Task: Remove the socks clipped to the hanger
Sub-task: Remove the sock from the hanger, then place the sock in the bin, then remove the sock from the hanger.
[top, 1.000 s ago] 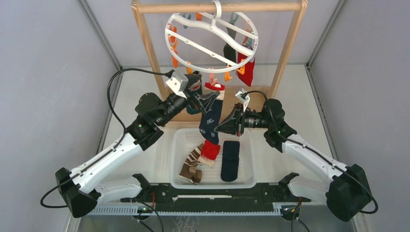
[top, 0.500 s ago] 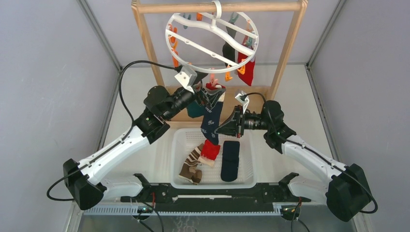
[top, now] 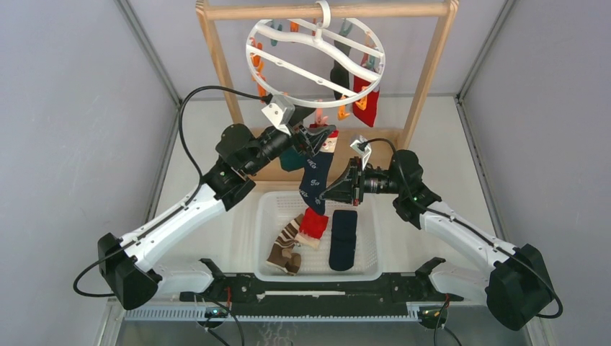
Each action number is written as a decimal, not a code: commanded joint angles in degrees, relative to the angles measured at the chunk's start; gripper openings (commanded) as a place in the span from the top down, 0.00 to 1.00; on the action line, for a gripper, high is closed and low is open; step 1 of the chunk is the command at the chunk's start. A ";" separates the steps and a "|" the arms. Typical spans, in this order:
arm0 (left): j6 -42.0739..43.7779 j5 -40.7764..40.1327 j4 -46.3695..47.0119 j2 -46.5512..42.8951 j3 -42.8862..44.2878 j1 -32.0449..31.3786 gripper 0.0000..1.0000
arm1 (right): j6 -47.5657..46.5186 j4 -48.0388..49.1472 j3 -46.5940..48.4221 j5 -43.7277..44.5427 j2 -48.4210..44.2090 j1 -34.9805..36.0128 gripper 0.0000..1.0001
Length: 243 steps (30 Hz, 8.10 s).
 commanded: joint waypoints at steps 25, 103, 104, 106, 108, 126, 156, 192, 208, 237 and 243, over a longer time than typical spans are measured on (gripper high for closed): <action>-7.64 -0.90 12.06 -2.04 -1.80 2.08 0.29 | -1.72 1.62 -2.49 -0.75 -0.67 0.42 0.98; -13.08 -4.04 4.89 -19.76 -21.43 2.86 0.00 | -5.14 -9.75 -12.13 21.81 0.04 16.29 1.00; -13.34 -4.22 4.54 -20.22 -21.68 2.77 0.00 | -4.58 -9.50 -12.72 22.27 -0.12 16.89 1.00; -13.88 -4.65 3.27 -21.08 -22.06 2.73 0.00 | -3.69 -9.24 -13.62 23.39 -0.37 18.14 0.99; -14.39 -4.84 2.22 -21.95 -22.48 2.76 0.00 | -3.17 -9.34 -14.03 24.95 -0.38 20.24 0.99; -20.43 -8.63 -7.74 -35.63 -31.55 0.07 0.00 | 1.51 -26.02 -11.54 45.54 -1.60 31.29 0.98; -25.35 -17.74 -17.19 -45.22 -38.83 -9.81 0.00 | 7.15 -44.60 -12.78 68.50 -26.80 32.59 0.03; -30.79 -20.91 -26.81 -56.67 -45.58 -10.31 0.00 | 9.59 -48.28 -16.46 68.20 -51.43 32.15 0.00; -24.80 -28.27 -32.78 -49.92 -37.46 -10.26 0.00 | 7.76 -49.88 -13.51 69.03 -51.71 31.98 0.00; -17.69 -33.24 -31.66 -36.08 -21.61 1.05 0.00 | 3.86 -44.22 -9.11 67.49 -46.49 31.15 0.00; -12.99 -30.07 -24.00 -35.44 -25.63 4.95 0.00 | 3.37 -42.34 -7.00 66.29 -43.66 30.79 0.00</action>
